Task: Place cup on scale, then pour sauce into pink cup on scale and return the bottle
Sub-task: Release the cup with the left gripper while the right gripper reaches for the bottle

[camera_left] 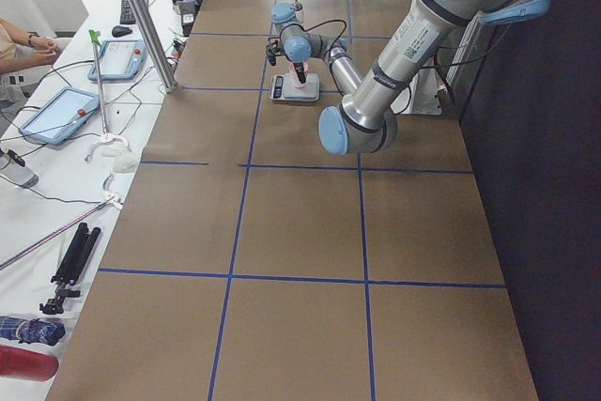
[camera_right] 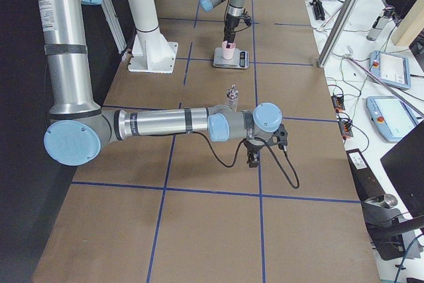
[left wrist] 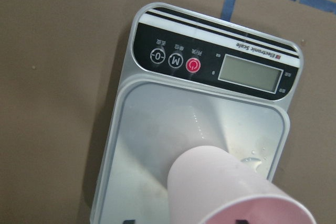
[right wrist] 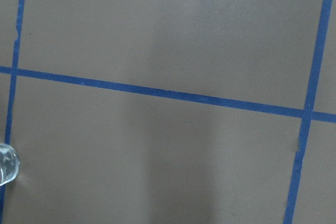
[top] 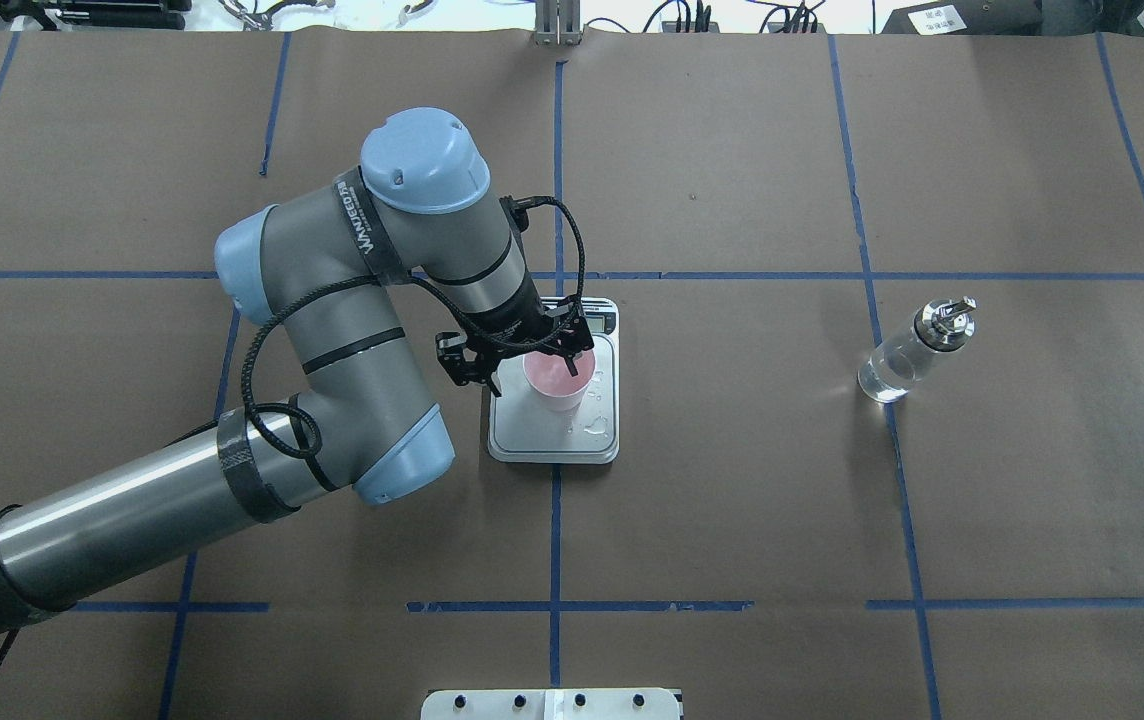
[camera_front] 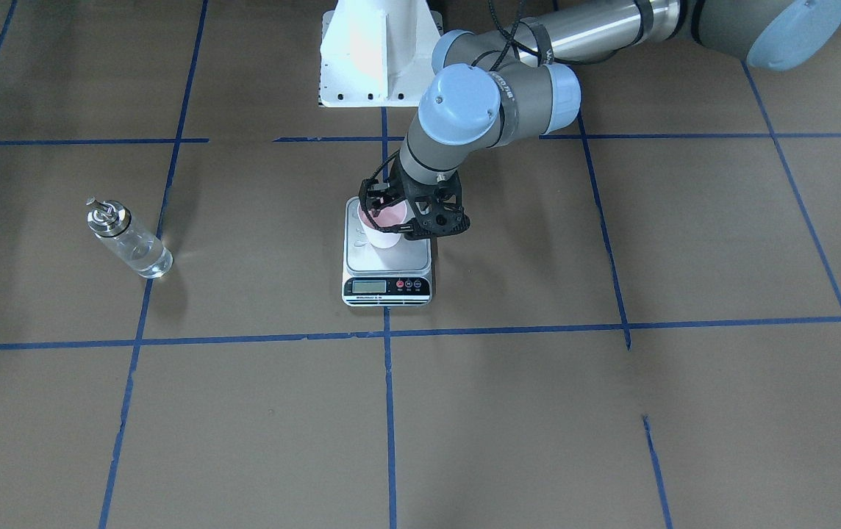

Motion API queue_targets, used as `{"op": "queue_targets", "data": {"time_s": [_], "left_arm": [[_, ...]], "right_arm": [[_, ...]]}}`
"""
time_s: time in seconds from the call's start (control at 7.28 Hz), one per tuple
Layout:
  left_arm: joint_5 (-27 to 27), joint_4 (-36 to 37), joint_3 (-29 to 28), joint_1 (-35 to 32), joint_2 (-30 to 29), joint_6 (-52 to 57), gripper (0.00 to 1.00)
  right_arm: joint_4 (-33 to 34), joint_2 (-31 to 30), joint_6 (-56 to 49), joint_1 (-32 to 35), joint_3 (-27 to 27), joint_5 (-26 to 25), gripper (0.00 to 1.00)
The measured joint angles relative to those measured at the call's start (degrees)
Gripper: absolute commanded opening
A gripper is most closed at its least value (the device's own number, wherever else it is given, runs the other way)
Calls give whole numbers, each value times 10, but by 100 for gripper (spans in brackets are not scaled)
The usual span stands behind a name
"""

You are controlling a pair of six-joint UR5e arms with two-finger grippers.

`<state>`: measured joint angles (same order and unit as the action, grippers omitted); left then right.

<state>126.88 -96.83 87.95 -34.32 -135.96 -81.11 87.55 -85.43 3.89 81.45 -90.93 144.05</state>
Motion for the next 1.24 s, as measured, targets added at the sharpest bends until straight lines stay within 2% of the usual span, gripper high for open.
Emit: {"op": "queue_targets", "data": {"time_s": [0.27,0.55,0.69,0.82,0.96,1.1,1.24], "left_arm": [[-2,40,113,-13,58,2,98],[-4,63,212,-43,107,11,99],[-6,63,231,-62,115,21,100],[-13,57,240,-83,118,26,100],[-27,47,245,-101,120,28,100],[-46,38,244,-111,122,29,100],[-62,33,242,-114,124,29,100]], "right_arm": [[0,-2,32,-21,-33,1,100],[-4,-30,130,-52,-121,1,100],[-24,-56,180,-73,-175,0,100],[-81,-81,253,-107,-210,-10,100],[-171,-101,353,-156,-225,-38,100],[-268,-122,449,-220,-230,-91,100],[-352,-141,533,-290,-235,-164,100]]}}
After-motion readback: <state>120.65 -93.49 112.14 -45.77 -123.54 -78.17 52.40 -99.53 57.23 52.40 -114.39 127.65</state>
